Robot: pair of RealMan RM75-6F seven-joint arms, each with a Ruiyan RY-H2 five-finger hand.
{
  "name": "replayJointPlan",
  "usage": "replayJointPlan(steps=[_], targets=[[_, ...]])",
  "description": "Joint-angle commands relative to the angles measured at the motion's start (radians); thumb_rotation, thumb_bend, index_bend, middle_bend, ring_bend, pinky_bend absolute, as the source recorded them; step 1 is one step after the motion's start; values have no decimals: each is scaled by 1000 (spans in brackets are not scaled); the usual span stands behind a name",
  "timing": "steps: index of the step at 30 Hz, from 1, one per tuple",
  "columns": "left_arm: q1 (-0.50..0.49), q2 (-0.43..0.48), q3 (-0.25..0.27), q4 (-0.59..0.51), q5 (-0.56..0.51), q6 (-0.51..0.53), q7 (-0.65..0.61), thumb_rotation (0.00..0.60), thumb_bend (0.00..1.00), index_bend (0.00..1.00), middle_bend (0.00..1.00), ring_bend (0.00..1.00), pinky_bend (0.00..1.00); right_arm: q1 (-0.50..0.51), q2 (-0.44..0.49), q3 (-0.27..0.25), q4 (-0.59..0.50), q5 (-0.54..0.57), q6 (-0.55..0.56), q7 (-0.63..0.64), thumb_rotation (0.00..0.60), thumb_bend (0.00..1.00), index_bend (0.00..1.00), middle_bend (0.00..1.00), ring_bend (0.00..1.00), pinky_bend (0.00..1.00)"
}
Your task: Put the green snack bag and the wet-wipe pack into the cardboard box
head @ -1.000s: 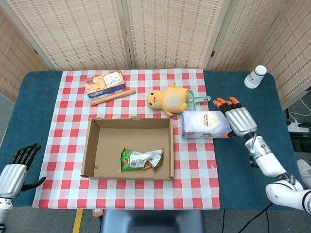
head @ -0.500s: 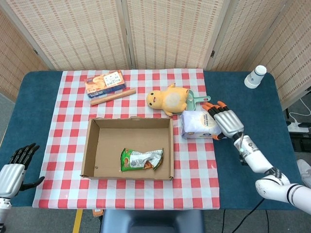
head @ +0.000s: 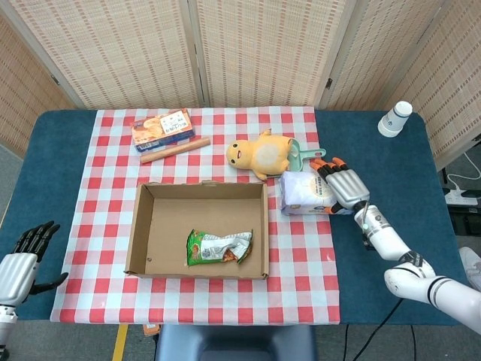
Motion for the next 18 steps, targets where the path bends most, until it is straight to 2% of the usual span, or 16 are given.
replayJointPlan(steps=[1,8,10,12,14,18], targets=[[0,0,-1,2,-1,-1,-2,600,201,0,0,0,75,9,-23,-2,30,-3,-17,12,600,0,0,0,0,0],[-1,0,-1,4,-3,-3,-7,600,200,0,0,0,75,27,-43,-14,68,11,-94,23,600,0,0,0,0,3],[-1,0,-1,4,-3,-3,-8,600,200,0,0,0,75,29,-46,-15,70,13,-104,25,600,0,0,0,0,50],[-1,0,-1,4,-3,-4,-8,600,200,0,0,0,75,27,-51,-14,74,12,-100,28,600,0,16,11,19,164],[-1,1,-1,4,-2,-4,-9,600,200,0,0,0,76,25,-58,-13,79,7,-89,29,600,0,84,58,84,275],[-1,1,-1,4,-2,-3,-10,600,199,0,0,0,76,15,-75,-7,98,-5,-46,30,600,21,370,244,303,529]])
